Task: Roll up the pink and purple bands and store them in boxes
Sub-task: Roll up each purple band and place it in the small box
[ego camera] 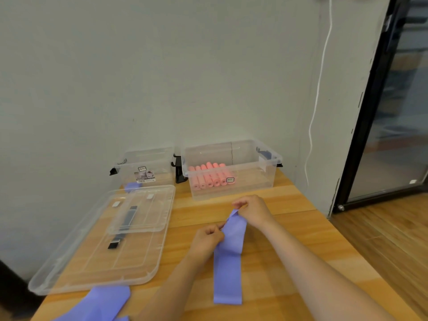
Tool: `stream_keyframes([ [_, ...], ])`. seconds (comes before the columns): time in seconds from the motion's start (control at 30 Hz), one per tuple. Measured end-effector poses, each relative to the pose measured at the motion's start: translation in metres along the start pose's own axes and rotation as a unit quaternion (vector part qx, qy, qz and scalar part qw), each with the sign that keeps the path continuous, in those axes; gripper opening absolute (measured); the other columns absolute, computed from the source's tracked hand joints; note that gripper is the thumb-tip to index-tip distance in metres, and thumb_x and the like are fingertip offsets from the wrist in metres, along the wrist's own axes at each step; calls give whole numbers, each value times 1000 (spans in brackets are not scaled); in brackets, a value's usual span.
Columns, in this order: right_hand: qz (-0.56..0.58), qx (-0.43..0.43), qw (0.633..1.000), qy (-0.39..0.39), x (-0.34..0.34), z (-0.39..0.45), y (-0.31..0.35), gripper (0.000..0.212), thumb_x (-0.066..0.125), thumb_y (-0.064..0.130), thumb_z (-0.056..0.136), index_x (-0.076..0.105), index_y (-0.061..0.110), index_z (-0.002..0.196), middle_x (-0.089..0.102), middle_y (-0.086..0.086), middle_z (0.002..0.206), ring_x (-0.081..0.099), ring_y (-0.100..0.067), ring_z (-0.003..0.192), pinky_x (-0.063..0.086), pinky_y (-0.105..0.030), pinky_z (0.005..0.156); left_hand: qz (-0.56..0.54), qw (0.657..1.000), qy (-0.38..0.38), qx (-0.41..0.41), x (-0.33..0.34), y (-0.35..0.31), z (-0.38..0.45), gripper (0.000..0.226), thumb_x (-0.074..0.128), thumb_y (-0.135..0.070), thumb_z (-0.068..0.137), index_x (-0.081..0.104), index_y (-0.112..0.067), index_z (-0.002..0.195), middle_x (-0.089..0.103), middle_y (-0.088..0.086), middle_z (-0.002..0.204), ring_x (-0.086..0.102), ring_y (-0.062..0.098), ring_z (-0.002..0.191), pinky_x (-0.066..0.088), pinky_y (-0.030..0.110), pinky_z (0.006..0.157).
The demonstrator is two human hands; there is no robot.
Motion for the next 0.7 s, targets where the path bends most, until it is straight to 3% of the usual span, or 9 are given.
stream_keyframes([
  [0.07, 42, 40, 998, 1, -3, -2, -3, 23, 56, -7, 78, 72, 4, 90, 66, -5, 86, 58, -13, 82, 44, -16, 57, 13, 1000, -5, 0, 0, 1, -2, 38, 51, 7, 79, 37, -13, 50, 63, 1, 82, 59, -1, 75, 32, 21, 58],
  [0.17, 142, 72, 987, -14, -5, -9, -5, 19, 61, -5, 77, 69, 12, 74, 64, -2, 77, 60, -16, 75, 45, -19, 56, -25, 999, -28, -4, 2, -3, -7, 30, 58, -5, 87, 46, -9, 60, 55, 4, 70, 54, 9, 66, 35, 15, 54],
  [0.27, 168, 60, 984, -26, -4, -15, -2, 18, 63, -5, 77, 69, 12, 75, 64, 0, 77, 59, -12, 75, 46, -18, 60, -68, 992, -107, -1, 2, -15, -2, 3, 61, -10, 87, 59, -8, 85, 62, 6, 77, 54, 13, 64, 43, 17, 52],
  [0.33, 174, 48, 983, -31, -4, -19, 1, 15, 64, -5, 77, 68, 10, 77, 63, 3, 73, 57, -7, 71, 44, -12, 59, -38, 992, -120, 15, 4, -21, 5, 13, 63, -8, 86, 58, -14, 95, 62, 3, 78, 57, 11, 64, 45, 16, 52],
  [0.47, 192, 40, 980, -23, -8, -23, 5, 20, 67, -3, 77, 63, 13, 67, 60, 3, 67, 52, -5, 63, 40, -8, 53, 75, 989, -108, 69, 6, -37, 11, 12, 60, -6, 87, 66, -13, 79, 62, -4, 72, 56, 10, 68, 41, 10, 54],
  [0.57, 203, 71, 975, 49, -15, -24, 5, 20, 68, 4, 80, 62, 13, 63, 60, 2, 57, 51, -6, 55, 37, -15, 49, 65, 993, -79, 60, 2, -45, 20, 28, 52, -1, 90, 56, -12, 65, 53, -1, 65, 46, 11, 63, 36, 13, 52],
  [0.7, 349, 107, 924, 110, -16, -25, 9, 18, 56, 0, 88, 61, 7, 72, 67, 4, 58, 62, -4, 56, 47, -16, 54, 24, 995, -91, 27, 1, -53, 26, 20, 48, -4, 93, 54, -11, 75, 52, -1, 73, 46, 11, 67, 37, 18, 58],
])
Point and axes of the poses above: each hand's wrist, its own z-axis towards the middle knuckle, its own x-axis out of the palm, y = z × x, the point moved 1 cm from there along z, towards the middle knuckle
